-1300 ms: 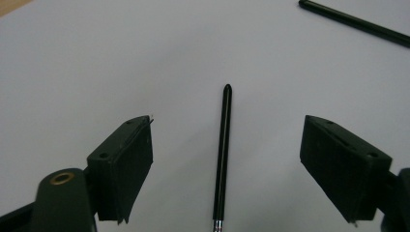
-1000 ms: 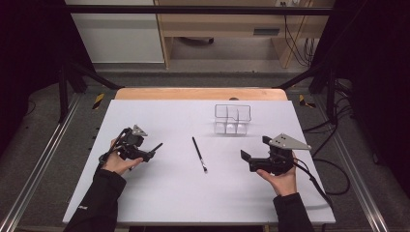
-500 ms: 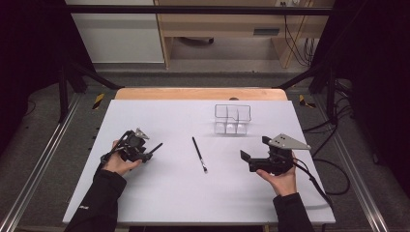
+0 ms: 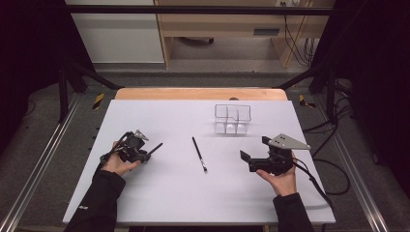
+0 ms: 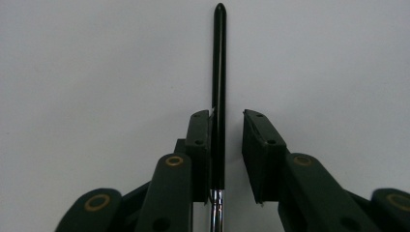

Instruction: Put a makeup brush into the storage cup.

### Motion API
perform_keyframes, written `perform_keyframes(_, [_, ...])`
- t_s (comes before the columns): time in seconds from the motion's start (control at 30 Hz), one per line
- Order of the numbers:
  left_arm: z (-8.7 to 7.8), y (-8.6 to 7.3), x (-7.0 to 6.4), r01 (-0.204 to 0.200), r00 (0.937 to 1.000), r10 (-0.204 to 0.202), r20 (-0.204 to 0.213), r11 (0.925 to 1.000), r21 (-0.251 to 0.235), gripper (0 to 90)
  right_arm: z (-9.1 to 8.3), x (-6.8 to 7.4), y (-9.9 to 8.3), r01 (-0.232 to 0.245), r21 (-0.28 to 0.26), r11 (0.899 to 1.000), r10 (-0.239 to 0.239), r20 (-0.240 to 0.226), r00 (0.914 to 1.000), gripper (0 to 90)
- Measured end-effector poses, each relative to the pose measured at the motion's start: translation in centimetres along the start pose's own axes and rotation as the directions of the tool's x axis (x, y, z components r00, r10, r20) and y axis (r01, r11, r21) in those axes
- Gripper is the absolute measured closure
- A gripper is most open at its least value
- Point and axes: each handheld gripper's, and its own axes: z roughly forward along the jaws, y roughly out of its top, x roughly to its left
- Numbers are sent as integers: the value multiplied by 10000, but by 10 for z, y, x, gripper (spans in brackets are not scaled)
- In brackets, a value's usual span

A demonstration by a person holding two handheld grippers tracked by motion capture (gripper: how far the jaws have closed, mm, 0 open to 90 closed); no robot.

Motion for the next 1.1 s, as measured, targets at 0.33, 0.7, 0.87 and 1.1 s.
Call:
perform_keyframes(0.33, [0,-1,1,115,9998,-116,184,9999,25,824,0,0,0,-16,-1,10000,16,-13,10000,44])
perform_keyframes(0.7, [-1,-1,0,-178,9994,177,311,9998,35,826,0,0,0,-26,-3,10000,26,-22,10000,45])
perform_keyframes(0.87, [-1,4,1,-133,9994,132,322,9999,37,766,-1,-1,1,-34,-38,10000,34,-2,10000,45])
perform_keyframes(1.1, [1,6,0,-304,9990,291,334,9988,382,781,-1,-1,1,-38,-40,10000,38,-11,10000,45])
